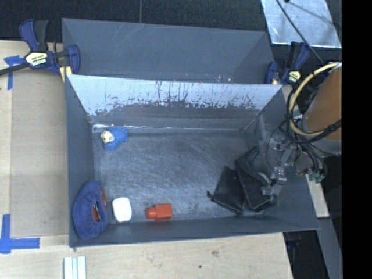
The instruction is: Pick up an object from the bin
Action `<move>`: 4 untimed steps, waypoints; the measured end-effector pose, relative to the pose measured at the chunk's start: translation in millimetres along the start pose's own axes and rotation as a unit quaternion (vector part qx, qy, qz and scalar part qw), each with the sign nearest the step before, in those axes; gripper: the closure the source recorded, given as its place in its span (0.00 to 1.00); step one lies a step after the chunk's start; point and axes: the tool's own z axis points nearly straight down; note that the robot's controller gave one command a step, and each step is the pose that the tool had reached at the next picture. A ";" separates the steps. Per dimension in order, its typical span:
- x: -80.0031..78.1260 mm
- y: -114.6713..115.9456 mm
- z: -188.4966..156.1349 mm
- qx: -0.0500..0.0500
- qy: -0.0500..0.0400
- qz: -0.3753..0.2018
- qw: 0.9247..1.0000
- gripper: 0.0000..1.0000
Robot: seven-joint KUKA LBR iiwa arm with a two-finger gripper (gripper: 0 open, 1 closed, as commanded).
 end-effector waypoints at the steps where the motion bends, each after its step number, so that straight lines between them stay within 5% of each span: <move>1: -3.2 16.2 94.9 -0.003 -0.002 -0.059 0.998 0.00; 2: -18.5 36.4 113.1 -0.004 0.006 -0.260 0.965 0.00; 3: -16.1 29.1 114.0 -0.008 0.004 -0.374 0.927 0.00; 4: -17.4 24.2 113.5 -0.004 0.003 -0.373 0.928 1.00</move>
Offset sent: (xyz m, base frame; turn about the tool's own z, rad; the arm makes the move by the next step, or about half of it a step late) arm 0.0028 0.0129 -0.0975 -0.1182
